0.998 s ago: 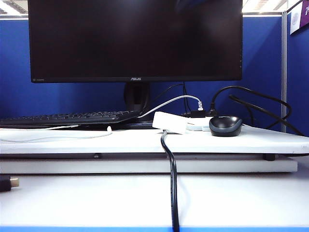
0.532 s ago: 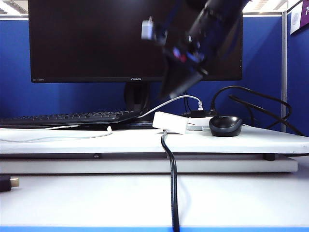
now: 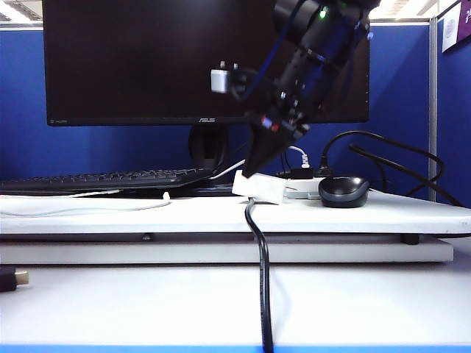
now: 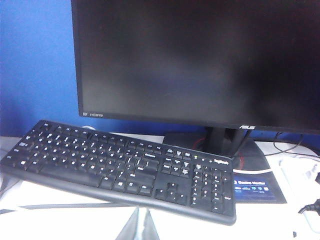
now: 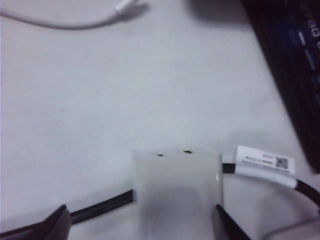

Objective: Pick up the Type-C charging cable and the charging base, insert one end of the Type-C charger into the corresponding slot on the base, and finally place the plugged-in charger back on the table.

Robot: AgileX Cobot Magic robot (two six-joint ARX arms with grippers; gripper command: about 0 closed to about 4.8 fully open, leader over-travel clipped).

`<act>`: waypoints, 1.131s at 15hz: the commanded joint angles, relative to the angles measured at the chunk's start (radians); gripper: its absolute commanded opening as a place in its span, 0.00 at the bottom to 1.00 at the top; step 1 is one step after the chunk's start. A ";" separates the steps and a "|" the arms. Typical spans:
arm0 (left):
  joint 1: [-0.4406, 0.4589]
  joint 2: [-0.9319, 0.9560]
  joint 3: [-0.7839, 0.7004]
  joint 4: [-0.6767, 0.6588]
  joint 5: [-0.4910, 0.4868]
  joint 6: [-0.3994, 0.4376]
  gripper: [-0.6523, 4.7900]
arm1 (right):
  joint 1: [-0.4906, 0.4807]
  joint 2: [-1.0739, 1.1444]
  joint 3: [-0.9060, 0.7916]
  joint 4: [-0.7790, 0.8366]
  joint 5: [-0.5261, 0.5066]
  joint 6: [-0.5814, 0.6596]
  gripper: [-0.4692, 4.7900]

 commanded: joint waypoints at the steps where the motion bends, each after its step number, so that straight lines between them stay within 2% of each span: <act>1: 0.000 -0.002 0.003 -0.015 0.006 -0.003 0.11 | -0.015 0.040 0.008 0.013 0.031 0.001 0.79; 3: 0.000 -0.002 0.003 -0.026 0.006 -0.003 0.11 | -0.026 0.052 0.008 0.026 0.043 0.001 0.78; 6: 0.000 -0.002 0.003 -0.027 0.006 -0.003 0.11 | -0.029 0.055 0.008 0.042 0.052 0.001 0.65; 9: 0.000 -0.002 0.003 -0.028 0.006 -0.003 0.11 | -0.029 0.055 0.008 0.063 0.043 0.007 0.65; 11: 0.000 -0.001 0.003 -0.033 0.006 -0.003 0.11 | -0.029 0.055 0.008 0.077 0.027 0.008 0.71; 17: 0.000 -0.002 0.003 -0.059 0.006 -0.003 0.11 | -0.029 0.087 0.008 0.100 0.014 0.038 0.71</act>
